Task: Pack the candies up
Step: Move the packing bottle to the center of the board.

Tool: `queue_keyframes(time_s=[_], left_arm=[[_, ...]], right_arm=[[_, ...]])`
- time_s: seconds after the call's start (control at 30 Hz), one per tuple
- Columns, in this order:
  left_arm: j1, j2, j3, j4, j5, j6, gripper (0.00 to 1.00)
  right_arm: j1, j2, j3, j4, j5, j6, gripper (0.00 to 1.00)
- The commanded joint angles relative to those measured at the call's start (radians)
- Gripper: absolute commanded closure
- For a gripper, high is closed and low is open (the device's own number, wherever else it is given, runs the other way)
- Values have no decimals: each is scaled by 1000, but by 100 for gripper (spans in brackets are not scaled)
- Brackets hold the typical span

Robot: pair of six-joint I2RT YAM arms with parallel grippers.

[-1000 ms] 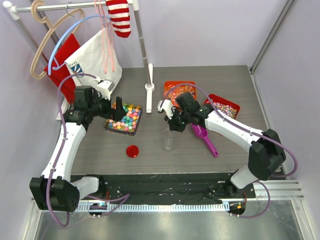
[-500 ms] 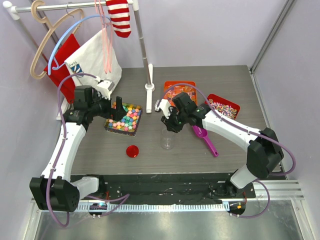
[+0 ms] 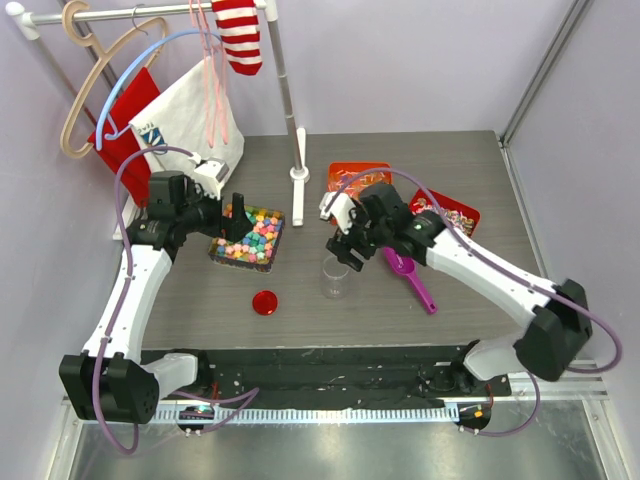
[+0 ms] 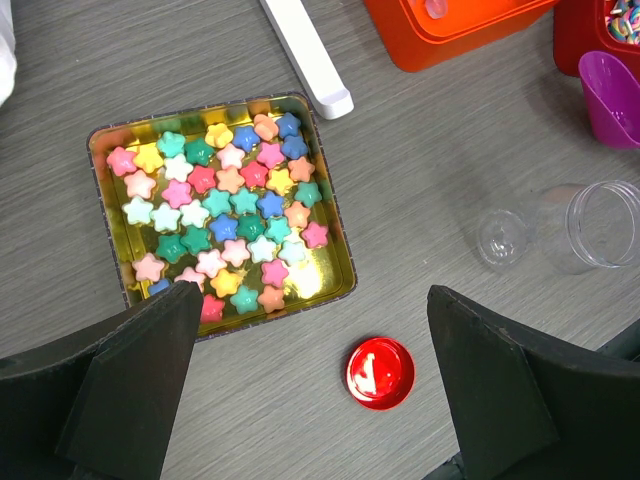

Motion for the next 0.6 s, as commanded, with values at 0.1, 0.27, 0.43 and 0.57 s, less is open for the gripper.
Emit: queue_keyframes(time_s=[0.1,0.27,0.43,0.57], left_arm=[[-1,-10,-7,34,16,5,0],[-1,-13,-7,33,21,6,0],[-1,-12,-4,30,18,6,0],[1,-19,-5,30,16,8,0]], right_arm=[[-11,-241,-161,4,137,-68,9],[-108,-351,-283,-17,107,-71,9],[-260,-419,-372,-28,29,-79,9],[-320,-437,-424,-43,1,-89,10]])
